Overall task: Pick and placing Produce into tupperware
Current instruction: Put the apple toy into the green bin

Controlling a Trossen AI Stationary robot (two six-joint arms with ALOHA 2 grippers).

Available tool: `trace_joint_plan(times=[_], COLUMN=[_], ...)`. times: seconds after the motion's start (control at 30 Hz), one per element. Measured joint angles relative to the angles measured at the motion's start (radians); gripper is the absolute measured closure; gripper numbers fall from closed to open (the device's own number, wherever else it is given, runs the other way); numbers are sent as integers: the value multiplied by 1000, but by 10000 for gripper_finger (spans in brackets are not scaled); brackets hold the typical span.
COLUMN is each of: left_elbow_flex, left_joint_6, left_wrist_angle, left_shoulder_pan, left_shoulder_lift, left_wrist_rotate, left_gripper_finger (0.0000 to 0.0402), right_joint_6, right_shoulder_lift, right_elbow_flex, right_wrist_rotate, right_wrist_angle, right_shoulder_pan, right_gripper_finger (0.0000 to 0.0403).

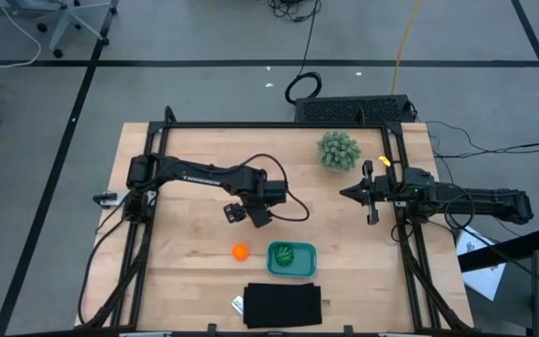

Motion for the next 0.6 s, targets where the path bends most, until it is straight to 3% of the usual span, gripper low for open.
trace_joint_plan(times=[0.6], left_elbow_flex=[-97], left_joint_6=[66], left_wrist_angle=[150], left_shoulder_pan=[27], left_shoulder_lift=[0], left_wrist_rotate=[-45], left_gripper_finger=[37], right_joint_6=[-22], right_shoulder_lift=[11], right_elbow_flex=[0], right_wrist_rotate=[0], right_wrist_angle=[0], right_shoulder_pan=[0], right_gripper_finger=[403])
